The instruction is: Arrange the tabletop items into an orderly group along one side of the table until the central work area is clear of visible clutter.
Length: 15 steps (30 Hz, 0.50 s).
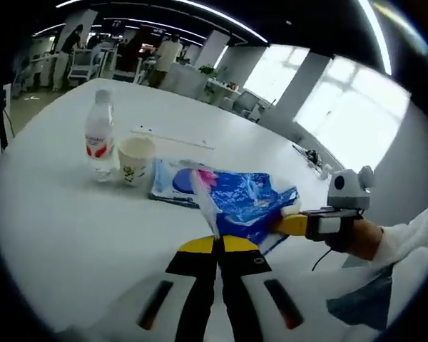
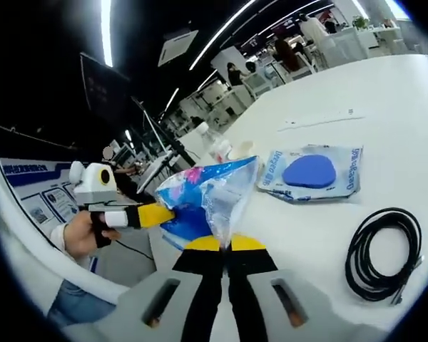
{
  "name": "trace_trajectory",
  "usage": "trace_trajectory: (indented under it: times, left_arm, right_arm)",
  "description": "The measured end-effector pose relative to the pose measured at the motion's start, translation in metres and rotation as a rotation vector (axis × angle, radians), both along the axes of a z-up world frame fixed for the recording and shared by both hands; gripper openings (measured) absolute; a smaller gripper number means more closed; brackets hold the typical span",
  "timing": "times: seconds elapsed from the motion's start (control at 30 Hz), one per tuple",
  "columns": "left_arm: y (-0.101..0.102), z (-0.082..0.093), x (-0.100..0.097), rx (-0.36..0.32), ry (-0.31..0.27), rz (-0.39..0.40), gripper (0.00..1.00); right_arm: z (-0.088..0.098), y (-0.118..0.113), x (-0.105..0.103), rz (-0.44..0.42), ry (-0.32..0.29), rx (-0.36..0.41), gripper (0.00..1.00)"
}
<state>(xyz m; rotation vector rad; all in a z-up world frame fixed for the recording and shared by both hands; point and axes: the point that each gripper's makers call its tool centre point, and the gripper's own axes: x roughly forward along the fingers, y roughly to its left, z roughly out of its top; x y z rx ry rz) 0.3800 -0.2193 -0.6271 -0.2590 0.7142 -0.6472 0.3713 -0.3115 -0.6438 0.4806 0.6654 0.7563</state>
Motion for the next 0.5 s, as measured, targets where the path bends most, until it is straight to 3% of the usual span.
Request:
trace_trajectory:
  times: [0.4,0.5]
  left_arm:
    - [-0.061,0.016,0.018,0.162,-0.125,-0.266,0.00]
    - [-0.076,0.020,0.023,0.164,-0.127,-0.299,0.00]
  right_arm:
    - [0.010,-0.057,0.009,-0.165,-0.010,0.024,0.00]
    - [0.016,-0.071,0.015,-0.197,-0.024,0.020,0.00]
